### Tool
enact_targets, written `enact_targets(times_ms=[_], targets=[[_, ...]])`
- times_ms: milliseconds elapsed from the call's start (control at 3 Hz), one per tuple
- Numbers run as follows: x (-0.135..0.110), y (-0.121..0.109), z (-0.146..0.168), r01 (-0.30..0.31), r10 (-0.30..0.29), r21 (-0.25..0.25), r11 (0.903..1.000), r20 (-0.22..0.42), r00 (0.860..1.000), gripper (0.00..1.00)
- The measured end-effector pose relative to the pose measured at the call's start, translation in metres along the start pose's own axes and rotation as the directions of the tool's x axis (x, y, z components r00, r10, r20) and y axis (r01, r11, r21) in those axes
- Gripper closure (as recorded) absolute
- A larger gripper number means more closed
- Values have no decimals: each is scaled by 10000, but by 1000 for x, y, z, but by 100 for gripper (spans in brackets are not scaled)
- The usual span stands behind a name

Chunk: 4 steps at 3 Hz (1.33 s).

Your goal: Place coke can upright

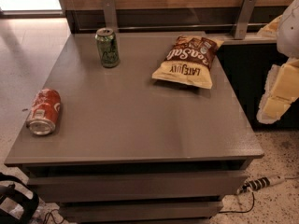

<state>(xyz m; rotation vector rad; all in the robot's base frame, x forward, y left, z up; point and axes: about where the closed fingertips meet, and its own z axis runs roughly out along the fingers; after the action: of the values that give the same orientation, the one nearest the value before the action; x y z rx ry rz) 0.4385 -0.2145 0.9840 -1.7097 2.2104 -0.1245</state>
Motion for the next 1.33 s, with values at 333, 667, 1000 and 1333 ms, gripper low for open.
enact_targets(times_ms=[333, 667, 1000, 1333], targets=[[0, 0, 0, 0, 0, 2, 10000, 1, 10000, 0], [-9, 2, 2, 121, -122, 29, 9999, 376, 9992, 0], [-27, 3, 4, 221, -229, 91, 9997, 934, 9954, 0], [-44, 1, 9, -85, 114, -201, 9998, 1474, 9890, 0]])
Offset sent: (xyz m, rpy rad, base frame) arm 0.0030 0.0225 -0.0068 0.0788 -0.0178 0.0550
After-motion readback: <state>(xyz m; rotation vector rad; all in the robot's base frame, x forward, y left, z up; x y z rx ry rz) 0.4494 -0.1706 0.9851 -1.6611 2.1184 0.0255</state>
